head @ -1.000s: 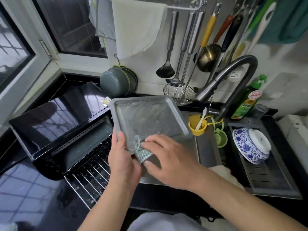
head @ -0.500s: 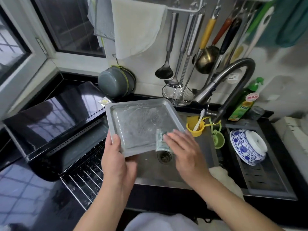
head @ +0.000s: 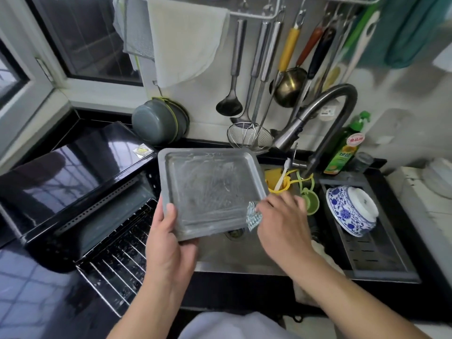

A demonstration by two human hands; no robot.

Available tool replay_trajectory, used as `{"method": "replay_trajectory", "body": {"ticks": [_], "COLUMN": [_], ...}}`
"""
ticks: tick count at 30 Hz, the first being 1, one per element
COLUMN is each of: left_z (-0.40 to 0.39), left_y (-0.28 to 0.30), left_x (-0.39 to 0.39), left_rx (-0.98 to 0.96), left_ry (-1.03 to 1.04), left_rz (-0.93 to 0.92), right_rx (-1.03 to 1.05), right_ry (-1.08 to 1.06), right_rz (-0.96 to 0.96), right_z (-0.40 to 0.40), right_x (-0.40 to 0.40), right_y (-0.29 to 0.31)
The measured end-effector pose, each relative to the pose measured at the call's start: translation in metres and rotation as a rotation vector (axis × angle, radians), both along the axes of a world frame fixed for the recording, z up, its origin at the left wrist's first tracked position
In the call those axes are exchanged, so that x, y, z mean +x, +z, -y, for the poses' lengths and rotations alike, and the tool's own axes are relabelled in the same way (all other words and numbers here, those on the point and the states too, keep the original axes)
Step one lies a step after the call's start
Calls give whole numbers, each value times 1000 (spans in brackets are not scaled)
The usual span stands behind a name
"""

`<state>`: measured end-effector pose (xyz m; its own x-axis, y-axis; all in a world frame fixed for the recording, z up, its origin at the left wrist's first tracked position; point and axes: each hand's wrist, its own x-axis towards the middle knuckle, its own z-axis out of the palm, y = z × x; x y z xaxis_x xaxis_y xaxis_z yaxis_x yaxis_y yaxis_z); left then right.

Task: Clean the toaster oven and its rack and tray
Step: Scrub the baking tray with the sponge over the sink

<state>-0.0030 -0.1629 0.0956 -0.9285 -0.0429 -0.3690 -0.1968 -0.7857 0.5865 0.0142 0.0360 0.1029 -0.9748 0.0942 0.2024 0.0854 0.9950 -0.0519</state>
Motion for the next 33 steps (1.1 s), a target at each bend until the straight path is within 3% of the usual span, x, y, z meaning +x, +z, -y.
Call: {"method": "replay_trajectory", "body": {"ticks": [5, 7, 13, 17, 19, 23, 25, 27, 29, 31, 33], "left_z": [-8, -8, -6, 0, 1, 2, 10, 26, 40, 47, 43], "left_y": [9, 10, 12, 16, 18, 22, 19, 17, 15, 13, 15], "left_x": [0, 5, 24, 18, 17, 19, 18, 16, 11, 7, 6], "left_rx": [-38, -52, -233, -273, -276, -307, -348, -375, -409, -442, -478], "left_ry": [2, -37, -280, -323, -341, -264, -217, -167, -144, -149, -194], "left_rz": [-43, -54, -72, -91, -119, -108, -45, 19, 60, 71, 52], "right_rx": [-299, -295, -239, -229, -201, -125, -96, -239, -442, -464, -355], "right_ry": [243, 319, 124, 444, 503, 385, 286, 126, 28, 129, 388], "right_rz": [10, 30, 44, -100, -168, -284, -223, -187, -293, -455, -434], "right_z": [61, 70, 16, 35, 42, 33, 14, -9, -31, -31, -14], "right_x": [20, 25, -49, -52, -55, -64, -60, -59, -66, -75, -83], "right_y": [1, 6, 13, 21, 20, 15, 14, 22, 36, 51, 54]}}
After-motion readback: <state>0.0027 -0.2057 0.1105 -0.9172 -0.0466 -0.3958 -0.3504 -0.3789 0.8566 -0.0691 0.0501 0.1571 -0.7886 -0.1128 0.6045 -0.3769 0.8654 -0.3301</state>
